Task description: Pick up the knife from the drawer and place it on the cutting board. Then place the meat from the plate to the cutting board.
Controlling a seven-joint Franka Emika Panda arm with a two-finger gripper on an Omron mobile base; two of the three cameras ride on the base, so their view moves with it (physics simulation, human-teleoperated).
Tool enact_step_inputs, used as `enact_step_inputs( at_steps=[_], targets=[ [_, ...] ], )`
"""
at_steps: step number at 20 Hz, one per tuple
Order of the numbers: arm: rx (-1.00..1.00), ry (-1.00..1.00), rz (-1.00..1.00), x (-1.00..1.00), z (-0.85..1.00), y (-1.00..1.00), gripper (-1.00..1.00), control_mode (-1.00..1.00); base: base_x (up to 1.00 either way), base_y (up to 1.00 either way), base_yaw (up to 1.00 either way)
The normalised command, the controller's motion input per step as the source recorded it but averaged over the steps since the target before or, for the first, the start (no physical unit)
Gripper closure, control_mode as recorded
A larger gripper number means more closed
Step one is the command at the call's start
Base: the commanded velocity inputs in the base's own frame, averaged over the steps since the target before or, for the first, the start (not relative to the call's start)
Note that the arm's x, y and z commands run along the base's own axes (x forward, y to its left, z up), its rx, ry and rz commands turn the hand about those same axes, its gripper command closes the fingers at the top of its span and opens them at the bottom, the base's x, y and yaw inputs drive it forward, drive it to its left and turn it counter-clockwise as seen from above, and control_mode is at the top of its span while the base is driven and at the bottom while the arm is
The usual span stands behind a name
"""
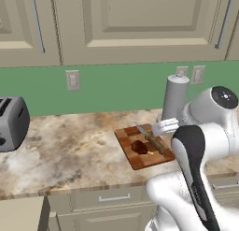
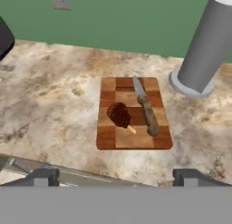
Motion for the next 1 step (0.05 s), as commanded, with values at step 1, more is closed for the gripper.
enact_step_inputs(
  at_steps=[1],
  targets=[
    [0.00, -0.28, 0.00, -1.00, 0.00, -0.16, -1.00, -1.00, 0.00, 0.00, 0.00]
  ],
)
